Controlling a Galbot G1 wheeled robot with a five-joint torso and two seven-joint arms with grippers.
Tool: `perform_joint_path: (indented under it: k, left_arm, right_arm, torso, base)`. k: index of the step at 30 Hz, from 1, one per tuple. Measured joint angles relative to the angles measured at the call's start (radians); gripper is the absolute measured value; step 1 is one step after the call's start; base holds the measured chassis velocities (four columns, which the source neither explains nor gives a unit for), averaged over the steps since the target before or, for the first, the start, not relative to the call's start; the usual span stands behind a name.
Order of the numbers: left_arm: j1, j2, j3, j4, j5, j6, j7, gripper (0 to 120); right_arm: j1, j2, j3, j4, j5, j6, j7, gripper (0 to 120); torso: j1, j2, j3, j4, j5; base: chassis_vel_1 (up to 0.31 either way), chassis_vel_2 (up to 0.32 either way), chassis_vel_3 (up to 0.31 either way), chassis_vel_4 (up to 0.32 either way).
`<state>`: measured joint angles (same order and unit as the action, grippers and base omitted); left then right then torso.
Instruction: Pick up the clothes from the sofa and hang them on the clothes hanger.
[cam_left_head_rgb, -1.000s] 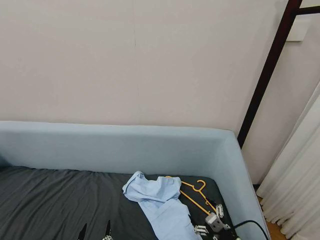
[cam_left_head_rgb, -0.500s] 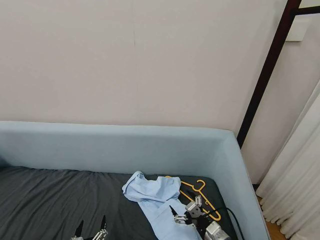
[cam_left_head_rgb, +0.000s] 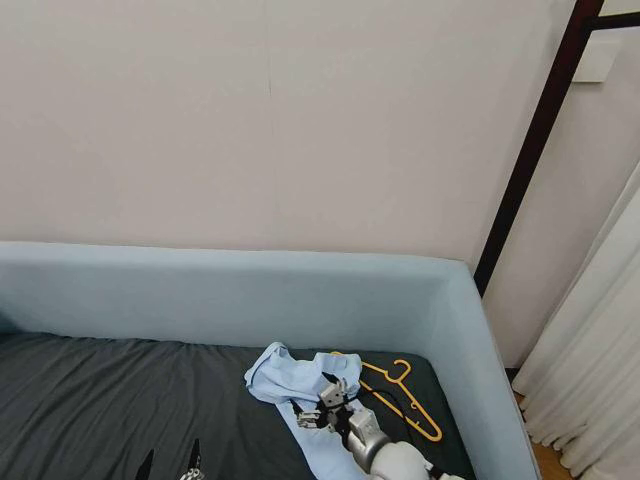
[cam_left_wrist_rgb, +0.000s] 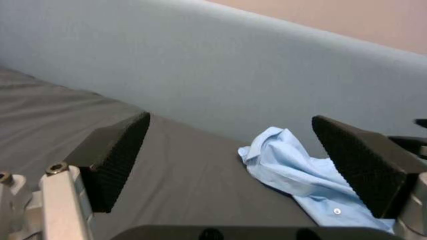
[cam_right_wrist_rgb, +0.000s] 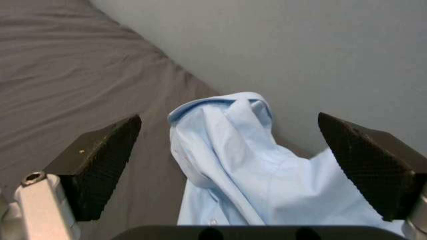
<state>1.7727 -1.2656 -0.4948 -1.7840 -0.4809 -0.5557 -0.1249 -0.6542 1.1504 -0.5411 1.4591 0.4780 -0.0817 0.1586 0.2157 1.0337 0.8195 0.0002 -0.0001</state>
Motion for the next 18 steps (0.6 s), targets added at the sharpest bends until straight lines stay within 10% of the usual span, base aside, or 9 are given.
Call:
perform_joint_path:
  k: [18]
  left_arm:
    - [0.003, -0.006, -0.014, 0.014, 0.006, -0.020, -0.005, 94]
  right_arm:
    - [0.106, 0.254, -0.063, -0.407, -0.094, 0.034, -0.060, 98]
  torso:
    - [0.000, 0.000, 0.000, -0.0002, 0.0001]
  base:
    - [0.000, 0.000, 0.000, 0.000]
